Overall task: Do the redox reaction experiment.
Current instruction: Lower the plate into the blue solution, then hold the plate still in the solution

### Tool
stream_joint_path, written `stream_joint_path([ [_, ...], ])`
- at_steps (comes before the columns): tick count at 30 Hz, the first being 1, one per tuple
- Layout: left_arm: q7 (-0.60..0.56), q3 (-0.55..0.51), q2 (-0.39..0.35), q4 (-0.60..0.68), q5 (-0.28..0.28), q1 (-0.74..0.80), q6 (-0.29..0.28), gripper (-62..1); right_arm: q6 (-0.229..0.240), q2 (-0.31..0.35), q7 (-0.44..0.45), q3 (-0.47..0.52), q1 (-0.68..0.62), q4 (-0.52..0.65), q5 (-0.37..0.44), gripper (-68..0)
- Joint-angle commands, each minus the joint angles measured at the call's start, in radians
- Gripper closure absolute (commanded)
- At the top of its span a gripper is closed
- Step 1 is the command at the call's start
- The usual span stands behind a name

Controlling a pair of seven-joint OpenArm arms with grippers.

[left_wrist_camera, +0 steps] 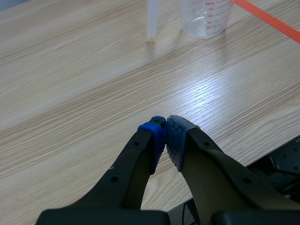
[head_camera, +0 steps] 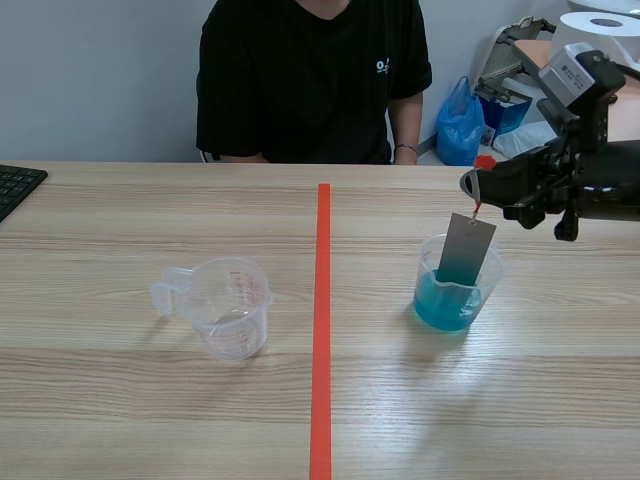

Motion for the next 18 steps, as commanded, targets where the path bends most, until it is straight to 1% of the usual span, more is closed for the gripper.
stream_joint_path([
  [1, -0.042, -0.005, -0.006, 0.021, -0.015, 0.008, -0.010, -4.2, 0.011, 0.005, -0.011, -0.001, 0.014, 0.007, -0.016, -1.5],
  [6, -0.136, -0.005, -0.006, 0.022, -0.022, 0.009, -0.033, -4.2, 0.011, 0.005, -0.005, -0.002, 0.015, 0.007, -0.019, -1.5],
  [18, -0.117, -0.005, -0.006, 0.022, -0.022, 0.008, -0.032, -4.2, 0.011, 0.005, -0.005, -0.002, 0.014, 0.007, -0.019, -1.5],
])
